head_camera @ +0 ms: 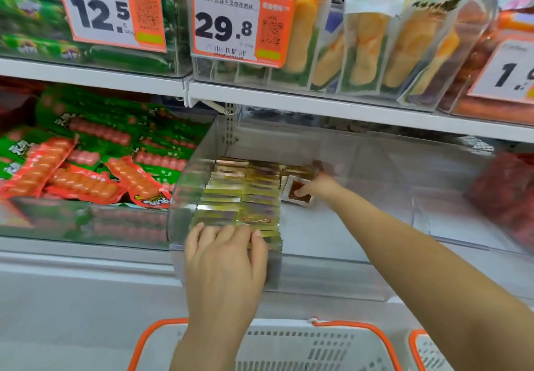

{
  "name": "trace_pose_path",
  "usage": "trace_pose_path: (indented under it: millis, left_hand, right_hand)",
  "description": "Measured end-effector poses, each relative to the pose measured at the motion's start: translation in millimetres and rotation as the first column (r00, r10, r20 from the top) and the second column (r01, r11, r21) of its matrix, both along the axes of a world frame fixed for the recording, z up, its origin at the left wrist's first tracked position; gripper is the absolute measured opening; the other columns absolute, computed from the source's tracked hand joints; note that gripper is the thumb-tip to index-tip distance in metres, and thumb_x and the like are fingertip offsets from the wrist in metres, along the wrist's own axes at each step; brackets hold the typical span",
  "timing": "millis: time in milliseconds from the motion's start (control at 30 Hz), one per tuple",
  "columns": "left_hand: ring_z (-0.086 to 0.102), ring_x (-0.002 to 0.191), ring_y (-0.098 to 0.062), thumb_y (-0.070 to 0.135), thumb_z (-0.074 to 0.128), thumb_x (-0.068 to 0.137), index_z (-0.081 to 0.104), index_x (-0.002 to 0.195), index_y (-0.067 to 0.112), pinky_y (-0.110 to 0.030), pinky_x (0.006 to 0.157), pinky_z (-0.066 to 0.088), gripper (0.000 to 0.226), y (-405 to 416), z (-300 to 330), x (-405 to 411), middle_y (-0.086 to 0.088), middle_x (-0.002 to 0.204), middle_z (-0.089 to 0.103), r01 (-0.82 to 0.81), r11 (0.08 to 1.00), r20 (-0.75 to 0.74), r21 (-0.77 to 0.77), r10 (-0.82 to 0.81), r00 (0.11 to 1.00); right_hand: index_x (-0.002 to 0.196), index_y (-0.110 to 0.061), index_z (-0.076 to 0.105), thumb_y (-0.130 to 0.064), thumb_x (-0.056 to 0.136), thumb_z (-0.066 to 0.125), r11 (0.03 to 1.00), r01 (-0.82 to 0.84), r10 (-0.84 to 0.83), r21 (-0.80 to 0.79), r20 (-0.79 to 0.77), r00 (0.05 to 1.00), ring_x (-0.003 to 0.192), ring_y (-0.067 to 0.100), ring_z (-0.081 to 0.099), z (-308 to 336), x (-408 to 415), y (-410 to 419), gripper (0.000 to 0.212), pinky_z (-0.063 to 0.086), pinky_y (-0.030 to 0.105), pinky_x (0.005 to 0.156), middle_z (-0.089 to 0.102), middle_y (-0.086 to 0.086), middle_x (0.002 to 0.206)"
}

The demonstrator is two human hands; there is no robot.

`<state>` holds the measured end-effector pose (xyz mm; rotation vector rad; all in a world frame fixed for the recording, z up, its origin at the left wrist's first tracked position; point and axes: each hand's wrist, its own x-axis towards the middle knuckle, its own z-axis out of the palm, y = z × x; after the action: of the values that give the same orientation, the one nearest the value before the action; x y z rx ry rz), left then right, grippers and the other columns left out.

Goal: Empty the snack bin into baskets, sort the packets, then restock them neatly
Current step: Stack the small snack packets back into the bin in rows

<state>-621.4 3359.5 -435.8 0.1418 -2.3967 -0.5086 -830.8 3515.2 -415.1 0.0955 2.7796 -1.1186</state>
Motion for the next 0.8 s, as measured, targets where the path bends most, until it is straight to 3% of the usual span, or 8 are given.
trace_pose_path:
  millis: [200,300,467,567,633,700,800]
  left_hand:
    - [0.050,0.069,-0.019,0.034,0.035,0.092,0.066,0.072,0.022,-0.036,0.096,0.033,0.039,0.1,-0.4,-0.4,0.009,0.065,0.058,-0.001,1.000,0.007,0.001,0.001,1.000]
    - [0.052,0.071,-0.020,0.034,0.035,0.091,0.065,0.072,0.023,-0.037,0.096,0.033,0.037,-0.1,-1.9,-0.8,0.009,0.066,0.059,0.002,1.000,-0.004,-0.002,-0.002,1.000]
    - [0.052,0.071,-0.020,0.034,0.035,0.091,0.064,0.072,0.023,-0.037,0.096,0.033,0.037,0.7,-3.0,-1.4,0.009,0.066,0.060,0.009,1.000,-0.024,-0.007,-0.009,1.000]
    - [0.047,0.068,-0.017,0.035,0.034,0.091,0.064,0.071,0.023,-0.037,0.094,0.034,0.038,-0.5,-3.2,-1.0,0.010,0.065,0.058,0.016,1.000,0.009,0.000,-0.016,1.000]
    - [0.047,0.068,-0.016,0.037,0.032,0.092,0.064,0.071,0.024,-0.037,0.093,0.035,0.040,-2.0,-1.0,-1.3,0.011,0.065,0.058,0.042,0.999,0.036,0.030,-0.043,0.998]
    - [0.053,0.076,-0.016,0.043,0.034,0.092,0.068,0.083,0.027,-0.035,0.092,0.034,0.039,-4.2,7.2,2.3,0.014,0.075,0.062,0.105,0.990,0.040,0.095,-0.109,0.993]
    - [0.055,0.093,-0.015,0.042,0.042,0.090,0.069,0.099,0.025,-0.035,0.087,0.040,0.033,-9.4,25.3,27.2,0.013,0.094,0.065,0.234,0.954,-0.053,0.187,-0.228,0.972]
  right_hand:
    - [0.115,-0.004,0.052,0.001,0.081,0.063,0.987,0.012,0.002,-0.159,0.091,0.996,0.111,0.030,0.053,-6.8,-0.7,-6.8,0.036,0.046,0.039,0.099,0.056,0.016,0.122]
    - [0.111,-0.003,0.049,0.002,0.081,0.062,0.979,0.058,-0.040,-0.196,0.094,0.995,0.113,0.031,0.052,-5.9,-2.5,-3.5,0.033,0.045,0.040,0.098,0.054,0.019,0.124]
    - [0.125,-0.004,0.045,-0.010,0.084,0.070,0.980,0.042,-0.016,-0.193,0.136,0.991,0.123,0.029,0.048,3.7,7.0,-5.4,0.048,0.041,0.034,0.098,0.051,0.012,0.131]
    - [0.133,-0.004,0.042,-0.015,0.088,0.065,0.994,0.002,-0.004,-0.106,-0.013,1.000,0.120,0.029,0.051,29.7,24.4,-5.2,0.052,0.044,0.033,0.093,0.051,0.014,0.131]
    - [0.137,-0.011,0.042,-0.017,0.089,0.063,0.984,-0.056,0.031,-0.171,-0.145,0.989,0.117,0.025,0.053,51.1,45.9,0.3,0.053,0.046,0.032,0.095,0.053,0.011,0.131]
    - [0.127,-0.018,0.053,-0.016,0.089,0.061,0.952,-0.160,0.090,-0.261,-0.261,0.961,0.105,0.019,0.061,72.3,83.3,8.6,0.039,0.049,0.029,0.089,0.062,0.007,0.120]
    - [0.100,-0.020,0.064,-0.004,0.090,0.054,0.854,-0.362,0.222,-0.375,-0.367,0.904,0.074,0.012,0.066,92.9,155.9,25.4,0.021,0.052,0.023,0.073,0.070,0.005,0.088]
